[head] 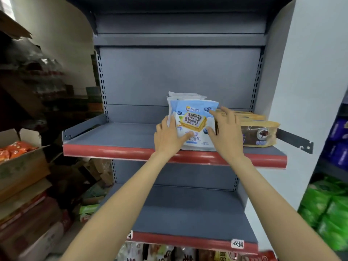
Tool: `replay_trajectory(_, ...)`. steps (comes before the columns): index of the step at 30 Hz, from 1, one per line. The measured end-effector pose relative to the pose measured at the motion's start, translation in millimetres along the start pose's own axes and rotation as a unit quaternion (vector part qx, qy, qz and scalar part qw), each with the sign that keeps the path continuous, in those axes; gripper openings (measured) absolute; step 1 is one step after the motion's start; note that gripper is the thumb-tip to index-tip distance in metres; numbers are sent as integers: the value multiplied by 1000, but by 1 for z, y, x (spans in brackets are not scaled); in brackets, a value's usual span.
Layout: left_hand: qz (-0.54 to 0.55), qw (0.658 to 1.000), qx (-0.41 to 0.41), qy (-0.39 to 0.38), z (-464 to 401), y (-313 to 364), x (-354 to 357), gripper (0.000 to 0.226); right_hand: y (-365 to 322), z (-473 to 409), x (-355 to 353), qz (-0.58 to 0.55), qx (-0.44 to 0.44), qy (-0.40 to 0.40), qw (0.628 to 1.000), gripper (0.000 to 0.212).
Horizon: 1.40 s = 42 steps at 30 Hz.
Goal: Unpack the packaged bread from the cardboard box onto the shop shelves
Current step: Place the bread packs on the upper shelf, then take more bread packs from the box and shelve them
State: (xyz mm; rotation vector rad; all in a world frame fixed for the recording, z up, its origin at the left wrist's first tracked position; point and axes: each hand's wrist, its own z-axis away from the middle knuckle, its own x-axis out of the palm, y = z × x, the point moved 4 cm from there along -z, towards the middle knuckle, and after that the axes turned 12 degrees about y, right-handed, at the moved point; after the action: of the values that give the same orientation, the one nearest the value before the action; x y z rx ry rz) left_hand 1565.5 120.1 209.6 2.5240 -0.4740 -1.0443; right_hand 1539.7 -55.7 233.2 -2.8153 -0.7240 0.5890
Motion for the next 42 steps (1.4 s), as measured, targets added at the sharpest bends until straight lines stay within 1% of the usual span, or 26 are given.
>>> replay_trajectory(3, 30, 999, -20, 37, 20, -1, -15, 77, -9, 34, -18, -32, -5, 24, 999, 42)
replay_trajectory(6, 109, 988, 5, 106, 52, -1, -39, 50, -18, 71, -33, -71, -10, 24, 997, 35)
replay_trajectory(8, 150, 980, 16, 133, 81, -4, -53, 34, -21, 100, -42, -94, -13, 18, 995, 31)
replay_trajectory(10, 173, 974, 31, 147, 115, -11, -64, 26, -22, 134, -49, -116, -8, -11, 993, 30)
replay_trajectory(12, 171, 973, 62, 142, 153, -23, -69, 27, -21, 172, -53, -134, 9, -62, 989, 29)
replay_trajectory(14, 145, 980, 86, 109, 193, -41, -65, 30, -15, 213, -52, -136, 38, -138, 980, 25)
replay_trajectory(15, 123, 985, 86, 81, 213, -52, -61, 30, -10, 236, -49, -133, 57, -188, 971, 21)
replay_trajectory(17, 69, 996, 47, -9, 251, -81, -45, 28, 1, 281, -39, -121, 90, -307, 940, 17)
replay_trajectory(18, 44, 996, 6, -71, 272, -99, -32, 27, 6, 304, -34, -113, 101, -370, 917, 17)
replay_trajectory(19, 29, 988, -44, -143, 293, -118, -19, 25, 11, 327, -30, -105, 110, -430, 890, 18)
replay_trajectory(21, 20, 950, -137, -279, 339, -154, 5, 25, 20, 375, -22, -85, 133, -538, 828, 22)
replay_trajectory(22, 15, 929, -175, -327, 361, -168, 14, 26, 24, 397, -19, -77, 147, -575, 801, 23)
replay_trajectory(23, 11, 910, -208, -359, 381, -181, 22, 27, 28, 419, -15, -72, 164, -598, 781, 25)
replay_trajectory(25, 6, 888, -257, -382, 414, -197, 37, 28, 34, 460, -7, -66, 202, -617, 758, 29)
replay_trajectory(27, 5, 877, -287, -385, 445, -210, 56, 27, 37, 497, 3, -51, 224, -626, 745, 31)
replay_trajectory(29, 11, 866, -306, -395, 471, -225, 79, 30, 36, 532, 14, -26, 220, -634, 741, 36)
replay_trajectory(31, 13, 853, -313, -418, 497, -240, 106, 37, 34, 561, 27, 20, 180, -640, 746, 42)
replay_trajectory(34, 10, 839, -314, -444, 522, -256, 145, 52, 31, 593, 48, 96, 65, -649, 752, 46)
replay_trajectory(36, 6, 836, -299, -459, 534, -268, 171, 61, 36, 608, 64, 174, 8, -659, 731, 51)
replay_trajectory(38, 8, 827, -296, -478, 544, -279, 195, 73, 46, 619, 77, 249, -22, -668, 701, 55)
replay_trajectory(40, 6, 810, -306, -501, 552, -289, 215, 83, 54, 629, 91, 274, -45, -670, 688, 60)
replay_trajectory(42, 13, 791, -319, -521, 560, -297, 229, 87, 56, 637, 102, 276, -47, -673, 685, 65)
